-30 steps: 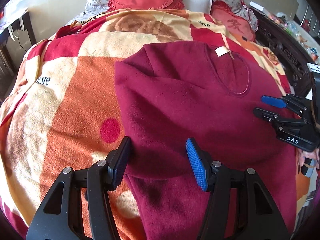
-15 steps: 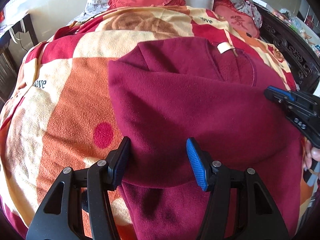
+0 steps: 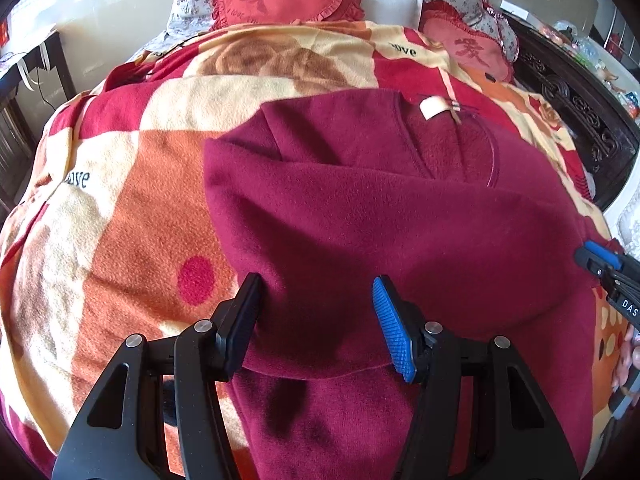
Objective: Fold small clothes
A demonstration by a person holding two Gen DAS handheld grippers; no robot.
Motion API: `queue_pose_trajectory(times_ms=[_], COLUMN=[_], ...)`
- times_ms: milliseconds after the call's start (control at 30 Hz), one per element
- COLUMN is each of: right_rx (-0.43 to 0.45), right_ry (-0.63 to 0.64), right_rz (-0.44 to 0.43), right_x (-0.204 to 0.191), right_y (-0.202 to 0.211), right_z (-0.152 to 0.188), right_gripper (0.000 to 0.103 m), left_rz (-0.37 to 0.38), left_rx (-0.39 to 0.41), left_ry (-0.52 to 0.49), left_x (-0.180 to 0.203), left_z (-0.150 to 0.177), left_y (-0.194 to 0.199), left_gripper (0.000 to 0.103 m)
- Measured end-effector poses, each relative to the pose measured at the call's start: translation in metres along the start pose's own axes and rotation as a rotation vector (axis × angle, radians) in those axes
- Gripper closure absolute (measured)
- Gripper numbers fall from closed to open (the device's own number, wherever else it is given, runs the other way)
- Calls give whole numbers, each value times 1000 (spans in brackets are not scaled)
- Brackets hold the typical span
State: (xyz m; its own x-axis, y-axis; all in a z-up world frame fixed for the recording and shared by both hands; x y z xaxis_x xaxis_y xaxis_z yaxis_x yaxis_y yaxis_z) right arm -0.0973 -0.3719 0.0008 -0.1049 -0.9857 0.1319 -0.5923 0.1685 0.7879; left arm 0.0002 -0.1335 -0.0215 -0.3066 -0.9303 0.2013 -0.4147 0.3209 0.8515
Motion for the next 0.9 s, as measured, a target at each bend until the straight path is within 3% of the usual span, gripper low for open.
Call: queue_pose_trajectory(times_ms=[167, 300, 433, 567, 767, 900], right_rx=[-20, 6, 37, -36, -10, 3], right_ry=[-88, -92, -119, -159, -209, -266], right_rz=[-25, 0, -23, -33, -44, 8], right_x=[23, 26, 28, 27, 34, 66], right_y=[-5, 9, 14, -13, -4, 13], right_z=[24, 17, 9, 19, 20, 30], right_gripper=[69, 68, 68, 67, 66, 63], left_rz=[-26, 25, -11, -39, -30, 12], left_rx=[-7, 17, 7, -50, -14, 25], left_ry=[-19, 25, 5, 14, -19, -44], left_x=[0, -4, -7, -15, -5, 14], left_z=[4, -1, -1, 12, 8, 1], left_y=[-3, 13, 7, -10, 9, 28], left_gripper=[46, 46, 46, 46, 46, 46])
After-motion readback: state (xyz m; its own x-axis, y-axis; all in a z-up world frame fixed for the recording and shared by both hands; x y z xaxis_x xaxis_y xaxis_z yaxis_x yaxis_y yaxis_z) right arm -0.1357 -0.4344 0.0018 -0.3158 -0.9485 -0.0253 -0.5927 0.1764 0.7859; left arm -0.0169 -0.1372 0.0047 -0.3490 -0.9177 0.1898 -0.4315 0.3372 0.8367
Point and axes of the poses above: each gripper's, at about its wrist camera, not at the fingertips, and y roughly against the way its jaws point, x to its right, z to its underside, the point moved 8 cm from there along -y, roughly the way its jaws point, and after that the axes turned 13 degrees about y, right-handed, at the moved point
